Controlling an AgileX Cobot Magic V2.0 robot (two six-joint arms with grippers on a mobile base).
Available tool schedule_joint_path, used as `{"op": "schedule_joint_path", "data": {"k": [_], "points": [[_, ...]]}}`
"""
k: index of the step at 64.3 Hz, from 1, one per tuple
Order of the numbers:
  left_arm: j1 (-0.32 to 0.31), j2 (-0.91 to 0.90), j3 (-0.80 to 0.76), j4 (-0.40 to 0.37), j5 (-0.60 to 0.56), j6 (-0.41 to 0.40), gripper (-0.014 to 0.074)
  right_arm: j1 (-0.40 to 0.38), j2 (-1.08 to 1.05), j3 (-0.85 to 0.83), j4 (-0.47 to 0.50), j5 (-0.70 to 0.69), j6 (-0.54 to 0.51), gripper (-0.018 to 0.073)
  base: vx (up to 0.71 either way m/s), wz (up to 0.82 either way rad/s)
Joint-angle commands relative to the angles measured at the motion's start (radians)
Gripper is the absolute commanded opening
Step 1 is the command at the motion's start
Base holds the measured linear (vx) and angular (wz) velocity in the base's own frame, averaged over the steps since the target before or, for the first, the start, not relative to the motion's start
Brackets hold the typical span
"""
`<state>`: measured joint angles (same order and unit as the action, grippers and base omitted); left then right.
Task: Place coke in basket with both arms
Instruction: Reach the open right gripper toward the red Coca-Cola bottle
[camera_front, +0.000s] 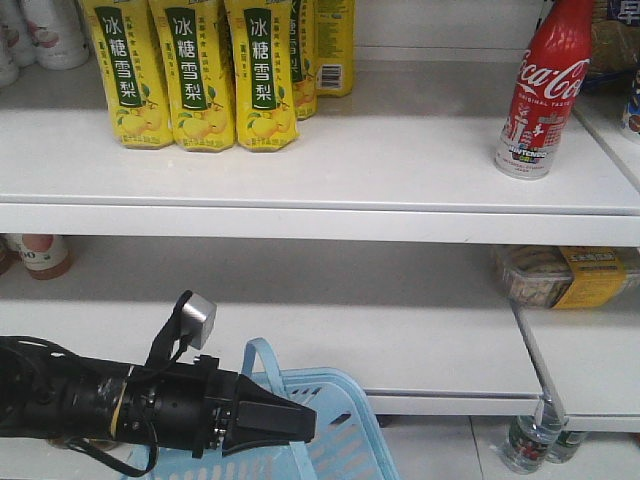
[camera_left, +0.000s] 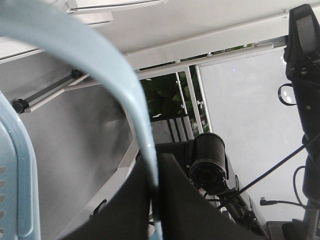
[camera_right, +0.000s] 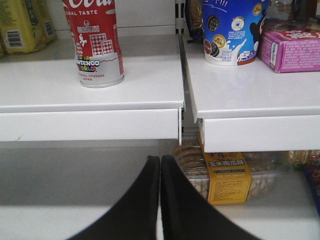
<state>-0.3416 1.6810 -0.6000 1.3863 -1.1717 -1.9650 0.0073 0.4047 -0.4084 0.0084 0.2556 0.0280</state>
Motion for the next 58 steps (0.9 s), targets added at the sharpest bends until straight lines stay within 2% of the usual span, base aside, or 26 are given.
{"op": "schedule_joint_path", "data": {"k": [1,18,31,47,58], "points": [[-0.005,-0.043,-0.014,-0.065,-0.187,0.013,-0.0006,-0.005,0.014,-0.035,-0.029,-0.075,-0.007,-0.0004,0.00,0.00],[-0.005,-0.043,-0.014,-0.065,-0.187,0.013,-0.0006,-0.005,0.014,-0.035,-0.036,-0.063,-0.007,0.0069,0.00,0.00],[-0.005,-0.043,-0.014,-0.065,-0.187,0.013,-0.0006,-0.005,0.014,-0.035,-0.036,-0.060,-0.007,0.0218,0.00,0.00],[-0.005,-0.043,-0.014,-0.065,-0.187,0.013,-0.0006,-0.005,0.014,-0.035,-0.036,-0.060,-0.008,0.0470,0.00,0.00],[-0.005,-0.043,-0.014,-0.065,-0.187,0.013,-0.0006,-0.005,0.014,-0.035,-0.036,-0.067,-0.008,0.0558,0.00,0.00]]}}
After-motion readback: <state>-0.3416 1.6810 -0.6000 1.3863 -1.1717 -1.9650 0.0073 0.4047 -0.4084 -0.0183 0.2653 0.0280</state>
